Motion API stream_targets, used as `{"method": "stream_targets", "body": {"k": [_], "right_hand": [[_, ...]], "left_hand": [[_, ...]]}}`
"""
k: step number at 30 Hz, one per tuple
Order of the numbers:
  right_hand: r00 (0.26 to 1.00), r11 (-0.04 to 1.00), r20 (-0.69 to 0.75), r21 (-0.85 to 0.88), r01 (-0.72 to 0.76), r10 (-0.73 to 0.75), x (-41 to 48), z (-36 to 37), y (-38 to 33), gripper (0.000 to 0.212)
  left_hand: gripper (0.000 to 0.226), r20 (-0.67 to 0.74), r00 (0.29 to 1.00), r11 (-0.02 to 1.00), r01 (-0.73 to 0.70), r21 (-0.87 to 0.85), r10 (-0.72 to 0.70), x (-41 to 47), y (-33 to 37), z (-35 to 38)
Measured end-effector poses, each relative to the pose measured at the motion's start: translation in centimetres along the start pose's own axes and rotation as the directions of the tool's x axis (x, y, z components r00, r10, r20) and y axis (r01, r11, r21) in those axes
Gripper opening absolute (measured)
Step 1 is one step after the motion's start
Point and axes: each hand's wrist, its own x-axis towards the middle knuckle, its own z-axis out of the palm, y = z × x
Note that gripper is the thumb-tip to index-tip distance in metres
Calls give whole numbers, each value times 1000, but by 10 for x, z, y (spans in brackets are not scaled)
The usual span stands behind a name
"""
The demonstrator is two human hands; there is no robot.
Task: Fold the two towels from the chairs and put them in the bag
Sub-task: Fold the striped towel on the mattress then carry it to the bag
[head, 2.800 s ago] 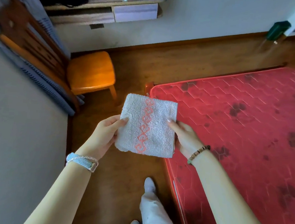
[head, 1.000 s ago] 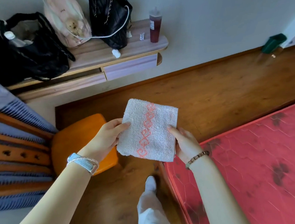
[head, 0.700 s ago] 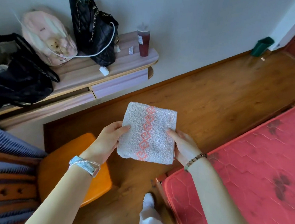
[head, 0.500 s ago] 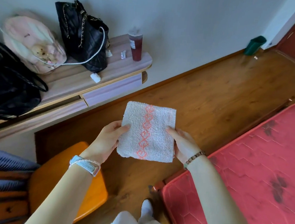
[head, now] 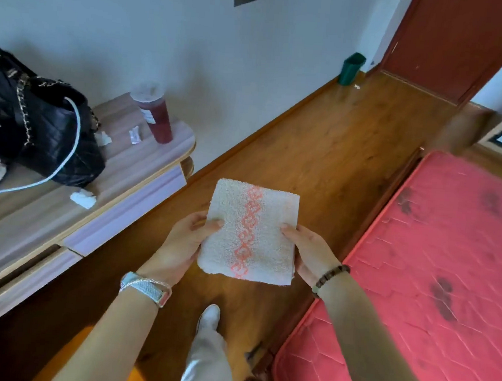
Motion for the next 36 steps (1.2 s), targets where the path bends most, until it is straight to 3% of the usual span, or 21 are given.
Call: {"method": "stream_targets", "body": {"k": [4,13,18,27,36], "right_hand": [[996,999,-90,36,-2,5,35,6,-13,35],[981,980,-192,199,25,14,104,33,-46,33],[944,980,-327,175,93,-31,121,34,-64,34],[887,940,-451,249,232,-100,129,-9,-106,33],[844,923,-516,237,303,-145,168,-93,-168,29]], "left_hand": [[44,97,994,997,35,67,-42,56,26,-2],[33,178,982,981,33,193,-68,160,87,-14],[30,254,963,954,13,299,-93,200,112,2],[32,422,902,947,-49,319,-96,245,143,68],[40,500,865,926,-157,342,-38,306,180,174]]}}
